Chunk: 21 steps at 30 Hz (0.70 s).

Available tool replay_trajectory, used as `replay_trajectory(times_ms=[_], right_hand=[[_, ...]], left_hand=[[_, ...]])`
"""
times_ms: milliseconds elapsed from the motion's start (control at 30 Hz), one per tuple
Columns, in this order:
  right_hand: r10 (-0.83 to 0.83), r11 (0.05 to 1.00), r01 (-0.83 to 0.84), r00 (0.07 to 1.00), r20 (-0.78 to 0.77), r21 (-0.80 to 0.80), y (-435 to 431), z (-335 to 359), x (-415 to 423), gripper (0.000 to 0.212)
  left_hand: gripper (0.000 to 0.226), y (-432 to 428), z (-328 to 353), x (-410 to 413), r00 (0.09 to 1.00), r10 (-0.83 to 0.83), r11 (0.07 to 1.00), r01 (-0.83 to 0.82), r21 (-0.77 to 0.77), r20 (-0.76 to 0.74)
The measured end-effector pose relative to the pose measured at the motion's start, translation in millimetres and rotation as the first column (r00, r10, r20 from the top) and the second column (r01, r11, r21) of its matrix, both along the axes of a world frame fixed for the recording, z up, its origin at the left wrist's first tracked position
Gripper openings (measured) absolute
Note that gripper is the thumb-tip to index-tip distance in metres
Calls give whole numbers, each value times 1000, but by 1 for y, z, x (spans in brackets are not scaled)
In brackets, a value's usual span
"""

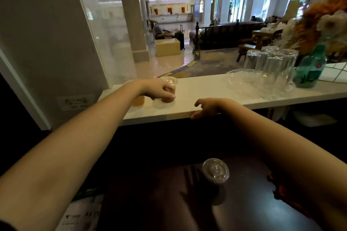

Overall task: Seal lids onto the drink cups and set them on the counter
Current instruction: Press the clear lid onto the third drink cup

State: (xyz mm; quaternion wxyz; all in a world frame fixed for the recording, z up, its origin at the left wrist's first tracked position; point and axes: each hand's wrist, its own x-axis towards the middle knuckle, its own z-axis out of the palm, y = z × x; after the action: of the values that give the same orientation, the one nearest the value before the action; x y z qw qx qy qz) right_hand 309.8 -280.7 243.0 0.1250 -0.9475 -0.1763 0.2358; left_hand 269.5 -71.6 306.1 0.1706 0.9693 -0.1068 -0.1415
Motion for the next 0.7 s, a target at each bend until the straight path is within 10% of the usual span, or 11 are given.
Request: replay_trajectory(times_ms=[200, 700], right_hand=[[29, 996, -29, 1000, 0, -90, -32, -28, -34, 86], [-24, 997, 30, 996, -80, 72, -90, -164, -89, 85]], left_hand=[[73, -36, -42, -31, 975, 8, 997, 10, 81, -221], [101, -120, -219, -66, 976, -51, 998, 45, -33, -210]])
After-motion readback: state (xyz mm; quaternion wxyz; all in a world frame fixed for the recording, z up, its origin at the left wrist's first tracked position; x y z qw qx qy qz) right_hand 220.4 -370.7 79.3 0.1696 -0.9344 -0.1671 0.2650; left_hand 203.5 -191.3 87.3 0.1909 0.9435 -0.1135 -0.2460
